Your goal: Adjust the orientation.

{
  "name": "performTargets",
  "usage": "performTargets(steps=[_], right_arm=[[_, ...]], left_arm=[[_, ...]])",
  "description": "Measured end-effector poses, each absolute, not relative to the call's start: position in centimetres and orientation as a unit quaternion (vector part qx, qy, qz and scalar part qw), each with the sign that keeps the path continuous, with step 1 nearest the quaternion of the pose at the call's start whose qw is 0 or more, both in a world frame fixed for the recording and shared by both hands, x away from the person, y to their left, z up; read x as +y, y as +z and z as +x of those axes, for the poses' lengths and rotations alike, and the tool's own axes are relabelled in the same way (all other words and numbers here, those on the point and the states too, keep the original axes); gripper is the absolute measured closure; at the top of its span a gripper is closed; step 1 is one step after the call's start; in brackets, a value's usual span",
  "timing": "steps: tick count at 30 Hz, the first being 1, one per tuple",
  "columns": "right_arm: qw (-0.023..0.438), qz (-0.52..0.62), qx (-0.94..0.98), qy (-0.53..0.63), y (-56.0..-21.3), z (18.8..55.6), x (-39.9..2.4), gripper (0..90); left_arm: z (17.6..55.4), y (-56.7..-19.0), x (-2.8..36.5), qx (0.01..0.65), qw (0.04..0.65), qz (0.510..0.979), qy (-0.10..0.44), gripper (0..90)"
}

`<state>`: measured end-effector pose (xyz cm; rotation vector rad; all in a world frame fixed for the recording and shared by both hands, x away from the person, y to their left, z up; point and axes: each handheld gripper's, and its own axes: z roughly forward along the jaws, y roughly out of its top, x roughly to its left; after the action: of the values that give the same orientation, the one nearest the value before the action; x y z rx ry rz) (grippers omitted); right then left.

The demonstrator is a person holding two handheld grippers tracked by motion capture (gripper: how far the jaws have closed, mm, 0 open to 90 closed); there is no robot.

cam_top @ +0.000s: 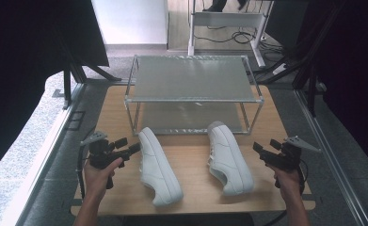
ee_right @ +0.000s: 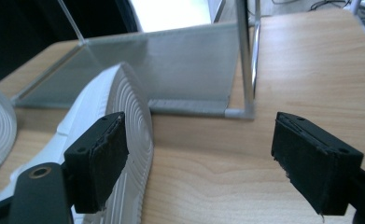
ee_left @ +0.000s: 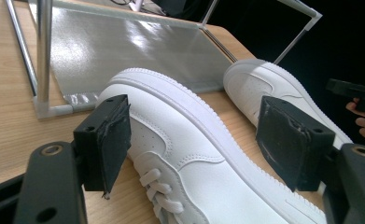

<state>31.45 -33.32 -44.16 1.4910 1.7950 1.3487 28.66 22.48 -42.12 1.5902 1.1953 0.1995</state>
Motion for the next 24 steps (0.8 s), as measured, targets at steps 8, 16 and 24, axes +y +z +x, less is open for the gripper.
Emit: performTargets(steps=[8, 16, 24], right_arm=[[0.223, 0.545, 0.647, 0.484, -44.24, 31.32, -33.29, 21.9], [0.23, 0.541, 0.641, 0.493, -43.37, 31.07, -32.77, 24.5], [0.22, 0.541, 0.645, 0.494, -43.66, 31.28, -32.63, 27.2]], left_arm=[[28.64, -42.24, 22.42, 0.5, 0.536, 0.674, 0.091, 26.6], [28.48, -42.17, 22.52, 0.501, 0.536, 0.672, 0.097, 27.2], [28.43, -42.34, 22.29, 0.516, 0.528, 0.669, 0.094, 48.9]])
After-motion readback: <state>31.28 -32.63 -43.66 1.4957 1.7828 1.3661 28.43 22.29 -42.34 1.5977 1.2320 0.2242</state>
